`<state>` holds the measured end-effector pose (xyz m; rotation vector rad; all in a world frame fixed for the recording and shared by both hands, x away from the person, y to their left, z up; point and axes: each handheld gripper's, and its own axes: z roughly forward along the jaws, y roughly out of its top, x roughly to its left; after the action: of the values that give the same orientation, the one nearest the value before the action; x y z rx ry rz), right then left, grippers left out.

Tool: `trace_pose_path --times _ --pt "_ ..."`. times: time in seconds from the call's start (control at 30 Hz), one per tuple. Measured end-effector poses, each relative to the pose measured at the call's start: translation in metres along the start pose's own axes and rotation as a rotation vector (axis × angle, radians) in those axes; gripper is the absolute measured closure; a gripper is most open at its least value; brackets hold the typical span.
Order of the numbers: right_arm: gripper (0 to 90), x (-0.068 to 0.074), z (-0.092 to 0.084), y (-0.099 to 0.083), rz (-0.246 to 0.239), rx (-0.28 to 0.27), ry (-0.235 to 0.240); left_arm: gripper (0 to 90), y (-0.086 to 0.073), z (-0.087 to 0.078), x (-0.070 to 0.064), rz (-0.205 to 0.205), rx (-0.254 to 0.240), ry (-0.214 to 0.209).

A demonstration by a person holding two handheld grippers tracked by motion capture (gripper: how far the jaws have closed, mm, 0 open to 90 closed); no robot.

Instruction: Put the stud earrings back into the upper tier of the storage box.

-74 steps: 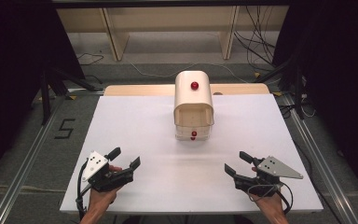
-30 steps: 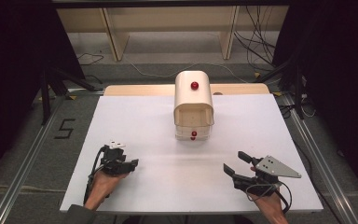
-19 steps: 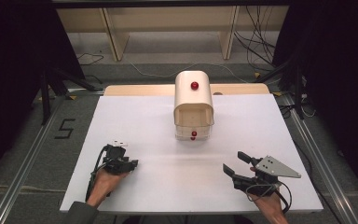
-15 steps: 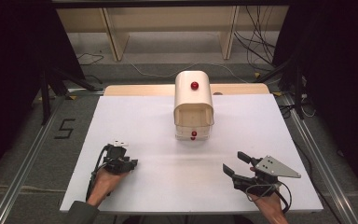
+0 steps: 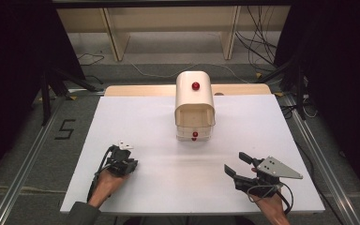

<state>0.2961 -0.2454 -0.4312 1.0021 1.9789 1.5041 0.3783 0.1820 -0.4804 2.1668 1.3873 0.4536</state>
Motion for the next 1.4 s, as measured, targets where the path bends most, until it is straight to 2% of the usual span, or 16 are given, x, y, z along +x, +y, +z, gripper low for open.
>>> trace_pose_path --times 0.17,0.37,0.57,0.63,0.77,1.0,1.17,1.4 --pt "29.8 0.000 0.000 0.000 0.001 -0.001 -0.001 79.4 0.001 -0.002 0.000 0.007 -0.018 -0.005" --pt "29.8 -0.001 0.000 0.000 0.003 -0.003 -0.002 79.5 0.005 -0.012 0.007 -0.022 -0.067 -0.022" --pt "29.8 -0.001 0.000 0.000 0.002 -0.003 -0.003 79.4 0.011 -0.029 0.007 -0.029 -0.140 -0.052" --pt "29.8 -0.001 0.000 0.000 0.002 -0.003 -0.003 79.4 0.014 -0.035 0.006 -0.044 -0.177 -0.072" --pt "29.8 -0.001 0.000 0.000 0.003 -0.005 -0.005 79.4 0.020 -0.048 0.005 -0.045 -0.241 -0.098" --pt "29.8 -0.001 0.000 0.000 0.005 -0.003 -0.004 79.5 0.040 -0.068 -0.004 -0.060 -0.355 -0.188" --pt "29.8 -0.001 0.000 0.000 0.005 -0.003 -0.003 79.5 0.056 -0.079 -0.013 -0.031 -0.403 -0.203" --pt "29.8 -0.001 0.001 0.000 0.002 -0.008 0.002 79.5 0.074 -0.085 -0.022 -0.027 -0.450 -0.239"
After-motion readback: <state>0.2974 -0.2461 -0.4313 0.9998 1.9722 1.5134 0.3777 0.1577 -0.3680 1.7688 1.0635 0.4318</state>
